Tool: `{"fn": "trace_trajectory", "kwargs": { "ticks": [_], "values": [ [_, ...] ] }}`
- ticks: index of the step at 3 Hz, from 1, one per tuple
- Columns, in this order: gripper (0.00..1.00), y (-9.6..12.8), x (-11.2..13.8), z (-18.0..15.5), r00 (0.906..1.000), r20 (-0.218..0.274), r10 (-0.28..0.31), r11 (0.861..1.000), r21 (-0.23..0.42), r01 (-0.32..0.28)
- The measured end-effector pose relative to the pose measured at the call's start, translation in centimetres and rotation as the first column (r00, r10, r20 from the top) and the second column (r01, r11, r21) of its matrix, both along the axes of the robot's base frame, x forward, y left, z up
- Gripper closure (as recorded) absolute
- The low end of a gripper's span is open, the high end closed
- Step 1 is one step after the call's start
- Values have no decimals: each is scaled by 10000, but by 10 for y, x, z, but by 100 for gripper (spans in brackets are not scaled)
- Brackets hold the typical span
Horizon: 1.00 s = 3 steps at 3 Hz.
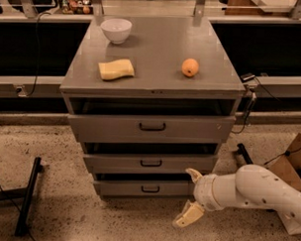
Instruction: Open bottom drawer
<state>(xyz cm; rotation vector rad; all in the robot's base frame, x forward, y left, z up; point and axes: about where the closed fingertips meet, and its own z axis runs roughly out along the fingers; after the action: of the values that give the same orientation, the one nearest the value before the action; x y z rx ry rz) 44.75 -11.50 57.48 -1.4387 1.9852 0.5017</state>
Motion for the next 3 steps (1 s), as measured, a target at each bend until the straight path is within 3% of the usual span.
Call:
{"fn": "trace_trajectory", "kwargs": {
  "ticks": [1, 2, 3],
  "values": [
    [0, -23, 47, -38, 9938, 863, -706, 9957, -536, 754],
    [0, -44, 84, -85, 9819, 1764, -686, 9969, -271, 745],
    [0, -43, 91, -119, 9809, 1871, -535, 9985, -33, 551]
  ]
}}
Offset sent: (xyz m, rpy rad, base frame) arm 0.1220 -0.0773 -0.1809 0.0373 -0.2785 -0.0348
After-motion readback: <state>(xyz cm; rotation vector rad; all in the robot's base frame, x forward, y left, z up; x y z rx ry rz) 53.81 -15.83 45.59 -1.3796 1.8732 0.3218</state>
